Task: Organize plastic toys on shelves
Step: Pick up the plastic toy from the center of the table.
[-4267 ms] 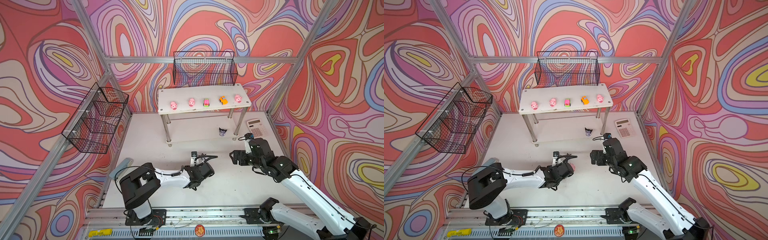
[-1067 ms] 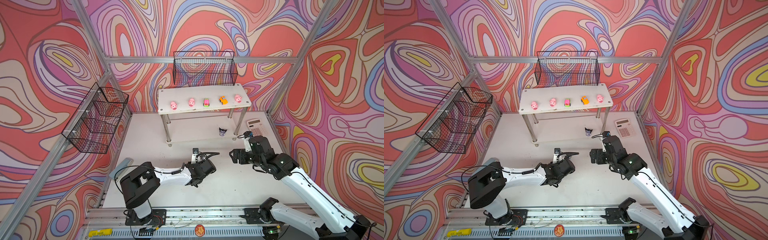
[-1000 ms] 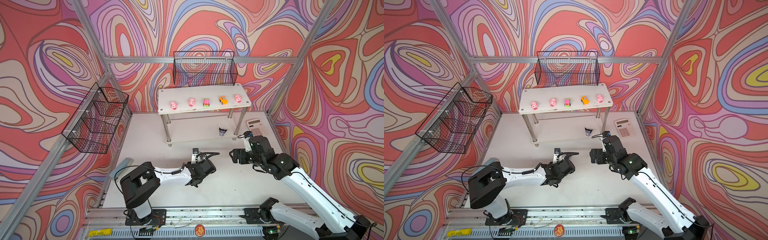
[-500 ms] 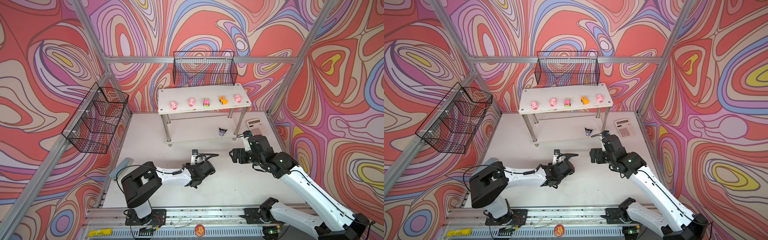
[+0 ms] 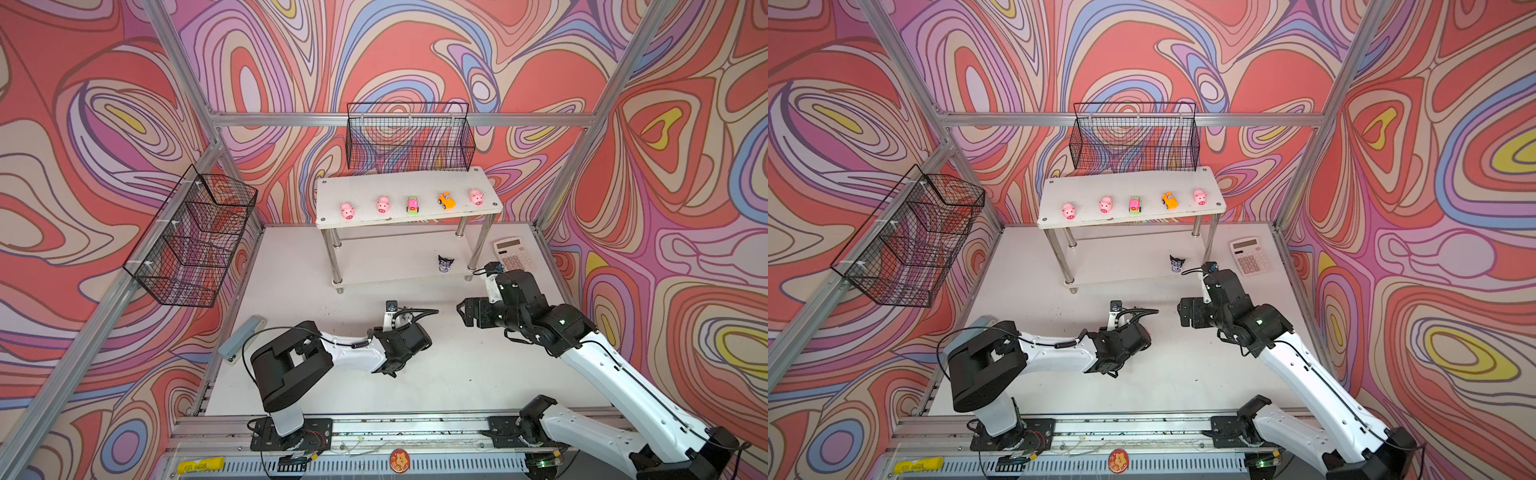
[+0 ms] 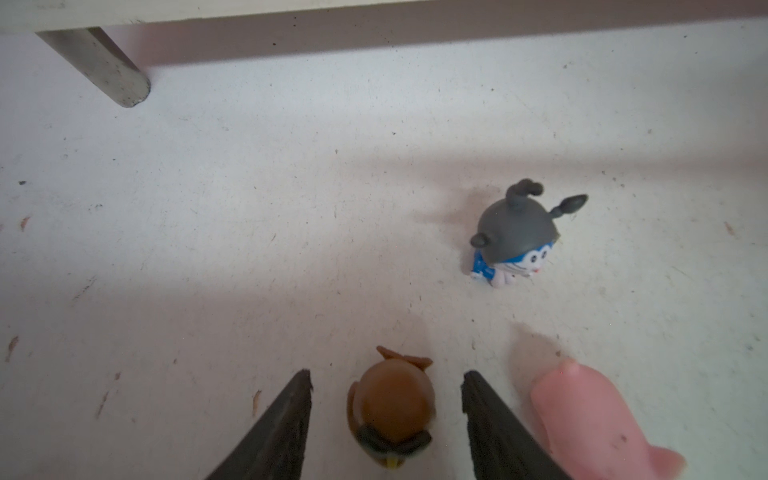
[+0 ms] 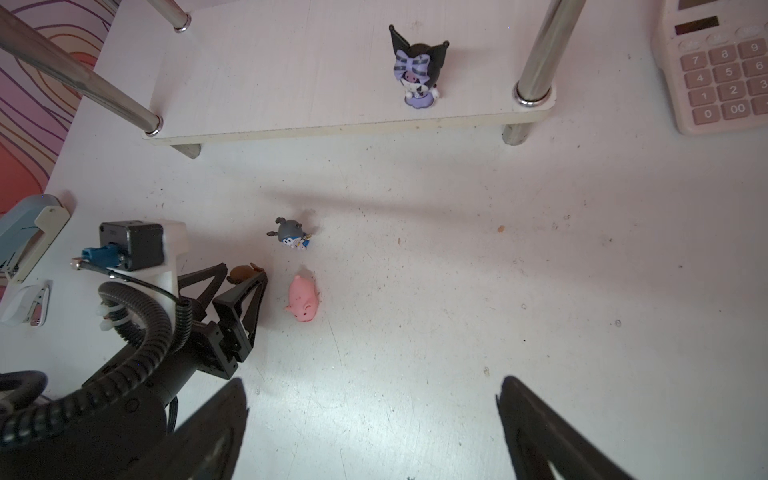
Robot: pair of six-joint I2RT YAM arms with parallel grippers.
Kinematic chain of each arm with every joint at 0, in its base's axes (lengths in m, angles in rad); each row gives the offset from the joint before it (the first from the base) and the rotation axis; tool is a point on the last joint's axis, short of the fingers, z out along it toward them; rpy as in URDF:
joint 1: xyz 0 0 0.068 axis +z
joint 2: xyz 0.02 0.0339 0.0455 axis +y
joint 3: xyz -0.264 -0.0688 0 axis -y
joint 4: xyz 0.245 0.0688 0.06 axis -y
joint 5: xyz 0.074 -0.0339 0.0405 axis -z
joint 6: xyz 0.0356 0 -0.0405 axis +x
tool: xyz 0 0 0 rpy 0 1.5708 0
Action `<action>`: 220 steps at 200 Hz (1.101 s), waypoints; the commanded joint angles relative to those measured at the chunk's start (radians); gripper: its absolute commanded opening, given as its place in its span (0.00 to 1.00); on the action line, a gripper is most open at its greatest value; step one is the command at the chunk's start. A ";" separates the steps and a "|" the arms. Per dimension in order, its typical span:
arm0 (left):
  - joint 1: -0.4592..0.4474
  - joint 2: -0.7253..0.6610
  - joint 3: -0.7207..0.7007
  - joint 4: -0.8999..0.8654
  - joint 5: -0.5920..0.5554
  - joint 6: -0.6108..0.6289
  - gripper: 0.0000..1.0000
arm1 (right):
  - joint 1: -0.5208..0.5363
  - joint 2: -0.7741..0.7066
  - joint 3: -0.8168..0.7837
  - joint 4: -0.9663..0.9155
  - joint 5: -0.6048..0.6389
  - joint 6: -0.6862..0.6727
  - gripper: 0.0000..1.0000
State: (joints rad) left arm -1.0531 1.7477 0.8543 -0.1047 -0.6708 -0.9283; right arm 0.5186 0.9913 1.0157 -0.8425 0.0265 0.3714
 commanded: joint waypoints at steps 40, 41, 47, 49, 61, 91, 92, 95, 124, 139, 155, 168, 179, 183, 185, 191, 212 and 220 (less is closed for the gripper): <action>-0.002 0.030 -0.007 0.008 -0.016 -0.018 0.54 | 0.005 -0.006 -0.001 -0.004 -0.012 0.004 0.99; -0.002 0.030 -0.006 0.009 -0.016 -0.018 0.54 | 0.004 -0.006 -0.002 -0.003 -0.011 0.005 0.99; -0.001 0.031 -0.005 0.009 -0.016 -0.017 0.52 | 0.004 -0.006 -0.003 -0.003 -0.011 0.006 0.98; -0.002 0.031 -0.005 0.009 -0.017 -0.017 0.52 | 0.006 -0.007 -0.003 -0.003 -0.012 0.005 0.99; -0.001 0.036 0.000 0.005 -0.017 -0.015 0.51 | 0.006 -0.009 -0.002 -0.003 -0.011 0.005 0.98; -0.001 0.040 0.004 0.006 -0.022 -0.012 0.51 | 0.005 -0.011 0.000 -0.009 -0.012 0.006 0.99; -0.002 0.040 0.004 0.005 -0.023 -0.012 0.50 | 0.005 -0.011 0.000 -0.009 -0.012 0.006 0.98; -0.002 0.041 0.004 0.004 -0.024 -0.012 0.51 | 0.004 -0.011 0.000 -0.008 -0.011 0.006 0.98; -0.001 0.042 0.009 0.002 -0.027 -0.011 0.48 | 0.004 -0.011 -0.002 -0.009 -0.011 0.006 0.98; 0.001 0.044 0.013 0.001 -0.026 -0.008 0.47 | 0.005 -0.013 -0.002 -0.010 -0.008 0.006 0.98; 0.001 0.045 0.018 -0.001 -0.029 -0.003 0.40 | 0.004 -0.014 -0.002 -0.012 -0.007 0.005 0.98; 0.001 0.045 0.023 -0.006 -0.029 -0.001 0.37 | 0.005 -0.016 -0.002 -0.014 -0.005 0.006 0.98; 0.001 0.043 0.024 -0.008 -0.029 0.000 0.36 | 0.005 -0.016 -0.001 -0.014 -0.004 0.005 0.98; 0.001 0.044 0.023 -0.007 -0.029 0.000 0.36 | 0.006 -0.016 0.000 -0.015 -0.002 0.006 0.98; 0.001 0.043 0.023 -0.007 -0.029 0.000 0.36 | 0.005 -0.016 0.000 -0.014 -0.003 0.006 0.99; 0.002 0.043 0.022 -0.008 -0.029 -0.001 0.36 | 0.004 -0.016 0.001 -0.015 -0.002 0.004 0.98; 0.001 0.035 0.021 -0.017 -0.029 -0.004 0.35 | 0.005 -0.014 0.005 -0.015 -0.005 0.005 0.98; 0.001 0.031 0.020 -0.022 -0.031 -0.006 0.35 | 0.004 -0.014 0.004 -0.014 -0.004 0.004 0.98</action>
State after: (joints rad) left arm -1.0531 1.7767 0.8566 -0.1001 -0.6750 -0.9241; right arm 0.5186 0.9890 1.0157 -0.8455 0.0185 0.3721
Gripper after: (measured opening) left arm 0.367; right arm 0.984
